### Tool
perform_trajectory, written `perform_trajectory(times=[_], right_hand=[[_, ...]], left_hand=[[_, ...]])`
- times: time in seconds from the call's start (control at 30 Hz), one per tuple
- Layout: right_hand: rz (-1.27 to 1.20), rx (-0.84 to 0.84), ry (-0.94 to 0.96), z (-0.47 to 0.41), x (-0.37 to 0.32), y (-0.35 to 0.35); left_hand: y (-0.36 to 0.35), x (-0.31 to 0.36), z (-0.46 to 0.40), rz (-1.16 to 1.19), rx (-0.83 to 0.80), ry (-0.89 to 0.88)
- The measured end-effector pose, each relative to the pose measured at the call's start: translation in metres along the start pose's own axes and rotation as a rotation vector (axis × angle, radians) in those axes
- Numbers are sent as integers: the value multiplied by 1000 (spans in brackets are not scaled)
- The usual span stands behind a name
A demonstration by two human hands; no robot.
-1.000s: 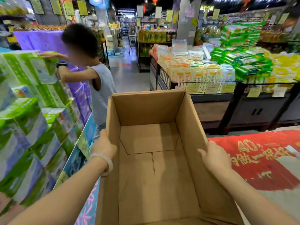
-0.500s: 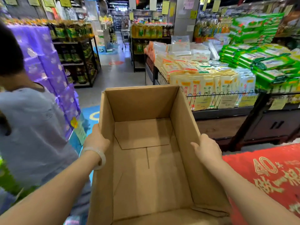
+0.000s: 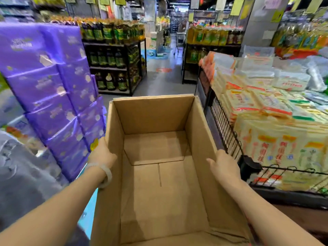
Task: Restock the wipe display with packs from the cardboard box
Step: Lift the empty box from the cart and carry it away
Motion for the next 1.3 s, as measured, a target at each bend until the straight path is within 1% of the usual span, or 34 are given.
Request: perform_trajectory(times=[0.1,0.2,0.4,0.53,0.73,0.87,1.03,1.13,1.3], right_hand=[[6,10,29,-75,-30,-17],[13,-1,32,-150,-63,-42],[-7,-30,-11,-305,-138,-77],[-9,-22,-28,-402,-184,-87],[-3,-10,-25,-567,-232,-132],[-23,-62,-24,-685,-271,-174],[14,-113,5,-801,-324,-212],[50,-176,34,-862,-358,-247],[125,-263,124,-966,-439,-324]], left_hand=[[-18,12,-66,-3,32,20],[-43,20,-141,-26,20,29],[-82,55,-317,-6,-19,-14],[-104,87,-432,-60,-22,-19],[-169,125,-596,-77,-56,-35],[-216,136,-696,-60,-52,43],[-253,141,-808,-45,-36,113],[-278,125,-867,-16,-24,167],[-321,72,-957,65,-40,374]])
Point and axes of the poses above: each hand's wrist, its own z-axis away from the middle knuckle, its own y-axis out of the back of the hand, x = y × z, the point moved 2 cm from there along -z, towards the middle knuckle, and after that the axes turned 4 degrees about -y, right-handed, at the moved point
